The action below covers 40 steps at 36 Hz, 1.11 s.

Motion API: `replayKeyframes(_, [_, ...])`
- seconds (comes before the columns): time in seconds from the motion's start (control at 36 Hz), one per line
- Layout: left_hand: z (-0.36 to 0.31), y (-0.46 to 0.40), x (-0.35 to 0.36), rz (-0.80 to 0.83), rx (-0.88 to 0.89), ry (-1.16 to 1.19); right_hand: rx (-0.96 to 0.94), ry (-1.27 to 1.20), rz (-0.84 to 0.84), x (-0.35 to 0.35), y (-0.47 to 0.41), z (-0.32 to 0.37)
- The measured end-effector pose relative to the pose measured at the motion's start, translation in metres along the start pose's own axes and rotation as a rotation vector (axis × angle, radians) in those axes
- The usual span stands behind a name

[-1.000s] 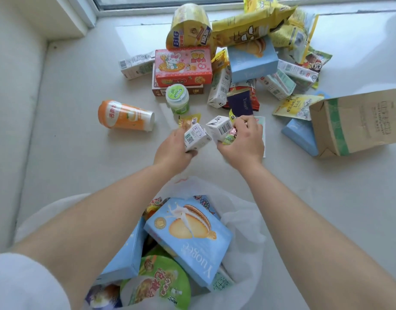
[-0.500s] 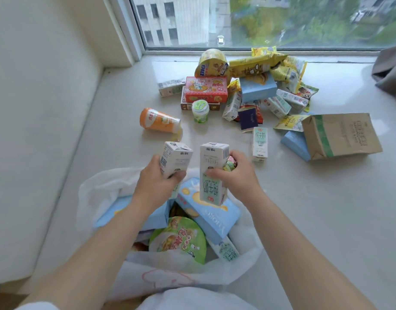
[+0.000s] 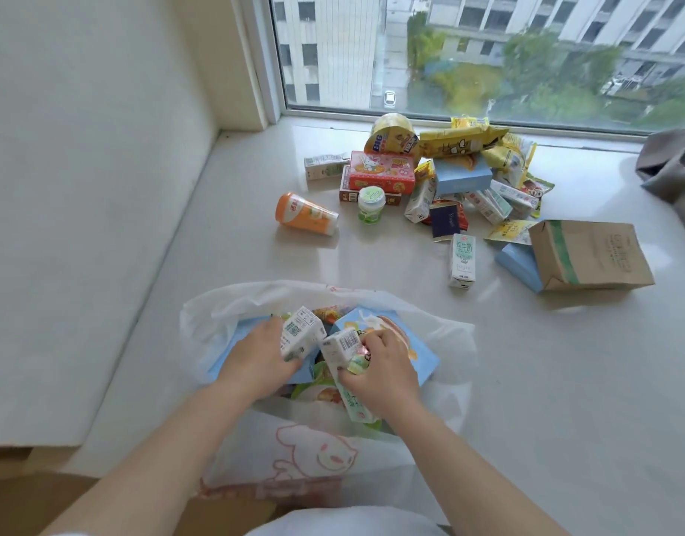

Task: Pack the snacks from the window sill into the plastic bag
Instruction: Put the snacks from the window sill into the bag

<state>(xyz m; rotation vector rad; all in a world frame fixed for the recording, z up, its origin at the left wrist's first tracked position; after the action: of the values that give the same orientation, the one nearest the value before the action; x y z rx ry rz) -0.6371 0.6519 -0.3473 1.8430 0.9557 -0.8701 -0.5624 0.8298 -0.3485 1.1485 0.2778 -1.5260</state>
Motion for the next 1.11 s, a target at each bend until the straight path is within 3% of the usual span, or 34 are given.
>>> replayKeyframes(0.19, [0.005,-0.02,-0.007,-0.009,-0.109,-0.064,0.12,-0.011,-0.14,-0.003,-0.013,-0.013])
replayKeyframes(0.39, [0.001,-0.01,0.005,-0.019,-0.029,-0.104,-0.091,0.157,-0.047,0.026,0.015,0.014])
replayKeyframes(0.61, [0.021,-0.016,0.001,-0.066,-0.06,0.028,-0.093,0.237,-0.014,0.028,-0.009,0.03])
replayKeyframes(0.75, [0.015,-0.013,-0.002,-0.037,-0.046,-0.068,-0.105,0.176,0.029,0.02,-0.009,0.027])
replayKeyframes(0.86, [0.004,0.005,-0.016,-0.233,0.154,-0.305,-0.204,0.104,-0.157,-0.004,0.004,0.021])
replayKeyframes(0.97, [-0.023,0.036,-0.018,-0.523,0.594,-0.214,-0.25,-0.114,-0.341,-0.02,0.016,0.001])
replayKeyframes(1.03, [-0.036,0.051,-0.008,-0.466,0.747,-0.239,-0.185,-0.164,-0.411,-0.023,0.02,-0.016])
replayKeyframes(1.11, [-0.038,0.064,0.023,-0.217,0.794,-0.294,-0.036,-0.22,-0.412,-0.019,0.027,-0.044])
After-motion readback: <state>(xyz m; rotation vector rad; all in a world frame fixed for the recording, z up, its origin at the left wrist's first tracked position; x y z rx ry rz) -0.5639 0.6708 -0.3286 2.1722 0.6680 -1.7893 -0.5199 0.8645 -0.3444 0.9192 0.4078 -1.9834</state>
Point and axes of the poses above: each hand's wrist, its own y-axis away from the middle knuckle, its own x-axis out of the palm, z = x × y, the point moved 6 cm from there along -y, towards the middle knuckle, and after that the axes turned 5 degrees about x, right-handed, at the moved point
